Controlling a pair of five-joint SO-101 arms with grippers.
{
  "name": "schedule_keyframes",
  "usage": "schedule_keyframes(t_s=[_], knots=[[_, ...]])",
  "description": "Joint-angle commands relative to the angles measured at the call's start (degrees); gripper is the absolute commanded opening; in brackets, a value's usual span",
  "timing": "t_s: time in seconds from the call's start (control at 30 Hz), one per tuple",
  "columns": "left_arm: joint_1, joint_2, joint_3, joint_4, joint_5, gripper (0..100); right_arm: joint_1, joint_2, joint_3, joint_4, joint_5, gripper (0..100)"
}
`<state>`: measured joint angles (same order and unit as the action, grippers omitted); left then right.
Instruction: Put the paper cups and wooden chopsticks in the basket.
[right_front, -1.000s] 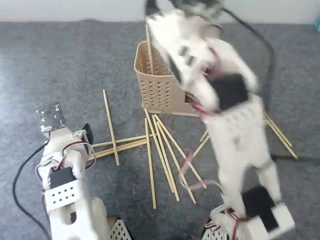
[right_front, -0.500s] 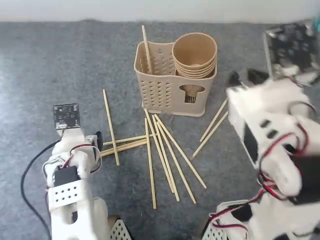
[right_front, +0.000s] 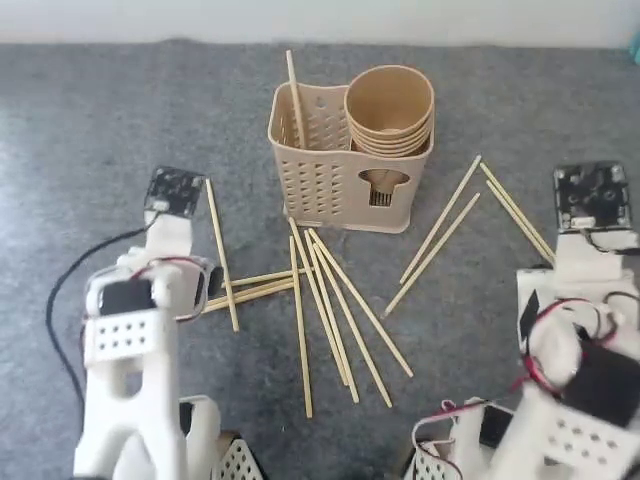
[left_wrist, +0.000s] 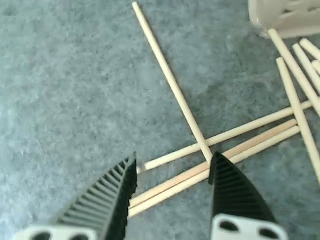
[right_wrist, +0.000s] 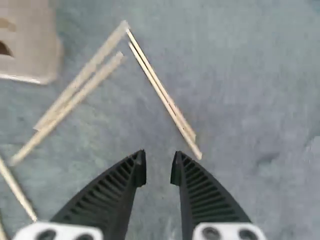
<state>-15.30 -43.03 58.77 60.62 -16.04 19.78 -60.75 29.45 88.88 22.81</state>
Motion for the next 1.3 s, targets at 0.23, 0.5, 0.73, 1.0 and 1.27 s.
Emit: schedule_keyframes(t_s=[0.23, 0.5, 0.73, 1.0, 1.27], knots=[[1.1, 24.6, -15.2, -6.4, 4.1, 22, 5.5, -5.1, 45.9, -34.0, 0.8, 10.4], [5.8, 41.4, -24.3, -11.6, 12.0, 22, 4.5, -5.8, 50.5, -37.1, -1.1, 10.4], [6.1, 52.0, -32.5, -12.7, 20.3, 15, 4.8, -5.8, 51.1, -37.1, -0.9, 10.4], [2.3, 58.3, -41.1, -5.6, 25.1, 16, 4.8, -5.8, 51.1, -37.1, -0.9, 10.4], [3.6, 61.3, -43.5, -5.7, 25.0, 4, 4.8, -5.8, 51.2, -37.1, -0.8, 10.4]])
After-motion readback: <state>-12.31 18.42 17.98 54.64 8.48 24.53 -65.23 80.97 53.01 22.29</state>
